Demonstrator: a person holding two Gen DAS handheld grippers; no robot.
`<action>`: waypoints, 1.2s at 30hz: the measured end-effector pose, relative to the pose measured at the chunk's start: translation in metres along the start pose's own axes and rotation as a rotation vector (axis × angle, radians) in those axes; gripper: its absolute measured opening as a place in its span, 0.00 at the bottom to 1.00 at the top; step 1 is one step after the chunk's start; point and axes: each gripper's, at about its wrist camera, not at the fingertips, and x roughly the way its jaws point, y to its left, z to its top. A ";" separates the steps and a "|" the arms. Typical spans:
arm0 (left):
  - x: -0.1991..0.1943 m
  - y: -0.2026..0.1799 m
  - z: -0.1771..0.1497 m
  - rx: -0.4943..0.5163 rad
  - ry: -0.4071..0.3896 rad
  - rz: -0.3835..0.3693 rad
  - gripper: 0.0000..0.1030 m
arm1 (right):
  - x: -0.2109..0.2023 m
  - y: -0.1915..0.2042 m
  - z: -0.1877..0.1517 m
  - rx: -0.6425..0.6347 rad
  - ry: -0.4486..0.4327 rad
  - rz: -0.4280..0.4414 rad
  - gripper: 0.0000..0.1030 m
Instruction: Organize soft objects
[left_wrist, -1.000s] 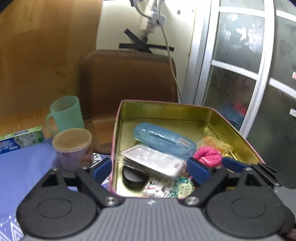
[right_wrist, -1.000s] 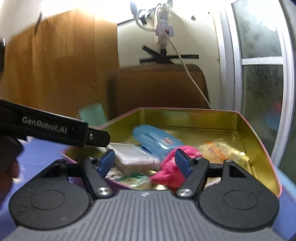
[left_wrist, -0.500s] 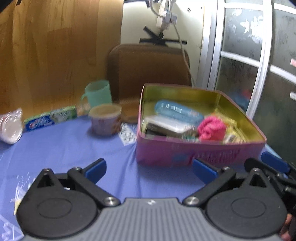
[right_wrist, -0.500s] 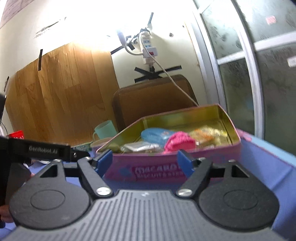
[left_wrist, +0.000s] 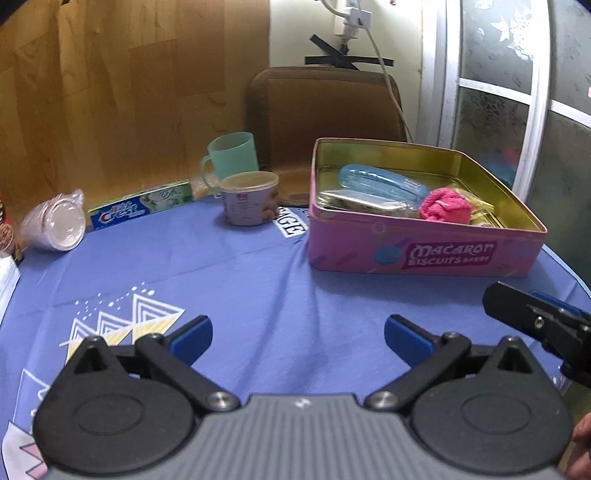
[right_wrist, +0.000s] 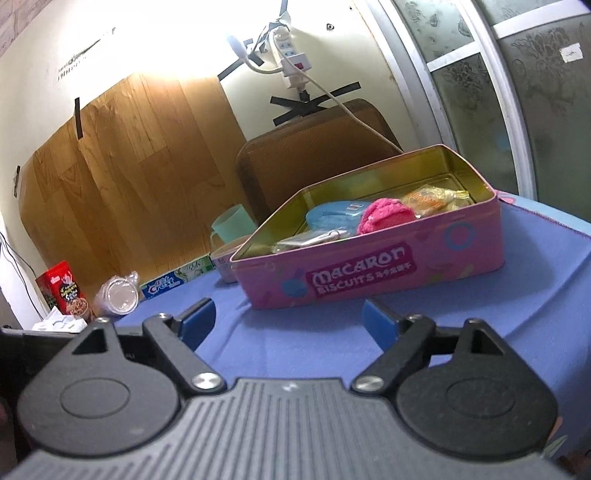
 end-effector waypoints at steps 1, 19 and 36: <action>0.000 0.001 -0.001 -0.002 0.000 0.008 1.00 | 0.000 0.001 0.000 0.002 0.001 -0.001 0.87; 0.002 0.003 -0.010 0.026 0.016 0.083 1.00 | 0.001 0.004 -0.003 0.008 0.016 0.012 0.88; 0.003 -0.002 -0.013 0.071 0.037 0.137 1.00 | 0.001 0.000 -0.002 0.030 0.010 0.015 0.88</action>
